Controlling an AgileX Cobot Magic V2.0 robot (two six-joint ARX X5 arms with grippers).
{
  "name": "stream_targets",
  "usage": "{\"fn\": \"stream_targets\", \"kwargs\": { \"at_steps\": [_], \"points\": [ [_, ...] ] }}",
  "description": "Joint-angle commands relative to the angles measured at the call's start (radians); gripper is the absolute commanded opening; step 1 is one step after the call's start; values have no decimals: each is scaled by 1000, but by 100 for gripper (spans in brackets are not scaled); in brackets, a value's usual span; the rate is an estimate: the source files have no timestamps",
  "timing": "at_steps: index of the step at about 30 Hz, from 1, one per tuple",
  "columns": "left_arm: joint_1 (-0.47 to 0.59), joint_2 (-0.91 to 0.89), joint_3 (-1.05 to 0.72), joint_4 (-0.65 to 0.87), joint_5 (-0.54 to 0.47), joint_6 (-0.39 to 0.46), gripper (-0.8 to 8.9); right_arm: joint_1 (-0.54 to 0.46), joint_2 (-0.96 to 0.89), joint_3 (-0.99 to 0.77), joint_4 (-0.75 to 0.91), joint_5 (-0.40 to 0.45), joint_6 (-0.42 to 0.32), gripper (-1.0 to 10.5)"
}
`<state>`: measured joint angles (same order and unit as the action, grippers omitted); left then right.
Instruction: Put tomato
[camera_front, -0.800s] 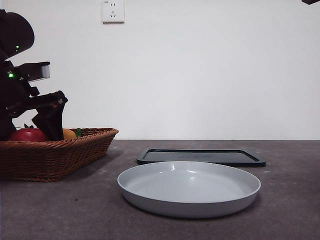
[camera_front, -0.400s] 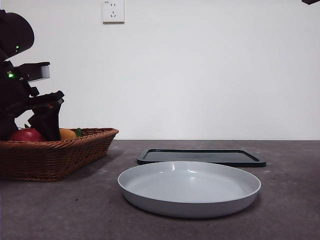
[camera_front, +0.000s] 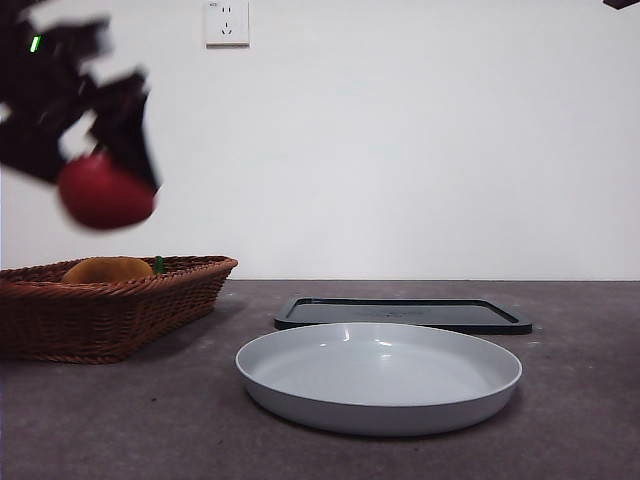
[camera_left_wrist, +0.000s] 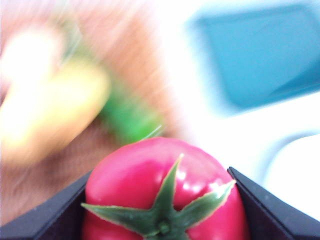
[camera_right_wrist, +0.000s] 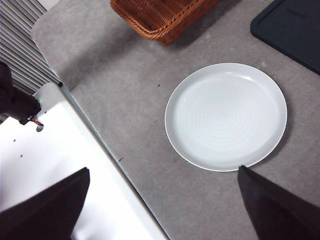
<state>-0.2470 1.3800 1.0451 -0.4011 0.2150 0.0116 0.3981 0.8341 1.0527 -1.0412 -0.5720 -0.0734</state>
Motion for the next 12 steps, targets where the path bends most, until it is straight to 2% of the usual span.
{"fn": "stream_targets", "kwargs": {
  "at_steps": [1,5,12],
  "points": [
    [-70,-13,46,-2,23,-13,298,5,8,17,10,1,9,470],
    [-192,-14,77,8,23,-40,299,5,8,17,10,3,10,470],
    [-397,37,77,110,17,-42,298,5,8,17,10,4,9,470]
  ]
}}
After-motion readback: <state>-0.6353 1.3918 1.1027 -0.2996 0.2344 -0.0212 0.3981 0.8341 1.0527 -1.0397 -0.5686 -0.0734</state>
